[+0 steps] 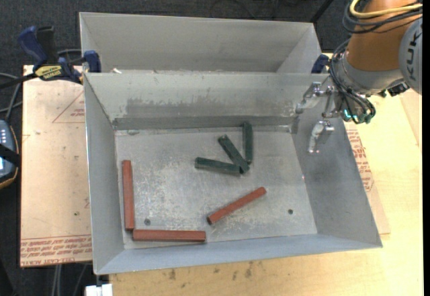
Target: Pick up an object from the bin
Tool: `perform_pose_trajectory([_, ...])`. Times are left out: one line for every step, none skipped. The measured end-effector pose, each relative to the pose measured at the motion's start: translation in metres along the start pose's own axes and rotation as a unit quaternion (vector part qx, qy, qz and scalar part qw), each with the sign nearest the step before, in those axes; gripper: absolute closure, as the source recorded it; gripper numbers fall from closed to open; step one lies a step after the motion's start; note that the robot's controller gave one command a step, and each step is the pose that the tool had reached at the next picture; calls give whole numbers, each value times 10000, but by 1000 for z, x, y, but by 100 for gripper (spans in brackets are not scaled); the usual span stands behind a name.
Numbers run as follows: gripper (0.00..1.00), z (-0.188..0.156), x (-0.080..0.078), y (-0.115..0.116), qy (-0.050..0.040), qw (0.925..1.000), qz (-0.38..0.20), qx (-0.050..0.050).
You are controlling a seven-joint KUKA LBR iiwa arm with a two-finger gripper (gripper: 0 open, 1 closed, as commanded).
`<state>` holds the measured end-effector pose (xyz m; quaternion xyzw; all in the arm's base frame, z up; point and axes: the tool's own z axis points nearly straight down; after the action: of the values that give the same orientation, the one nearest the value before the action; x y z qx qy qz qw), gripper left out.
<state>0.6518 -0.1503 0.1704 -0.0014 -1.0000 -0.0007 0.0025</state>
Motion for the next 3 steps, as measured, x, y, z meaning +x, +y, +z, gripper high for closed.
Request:
perform_pose_trajectory([0,-5,-2,1,-37,10000,-13,6])
perform_pose_trajectory([0,61,-4,59,-48,9979,-638,9])
perform_pose_trajectory([0,47,68,82,-12,9973,-735,-2])
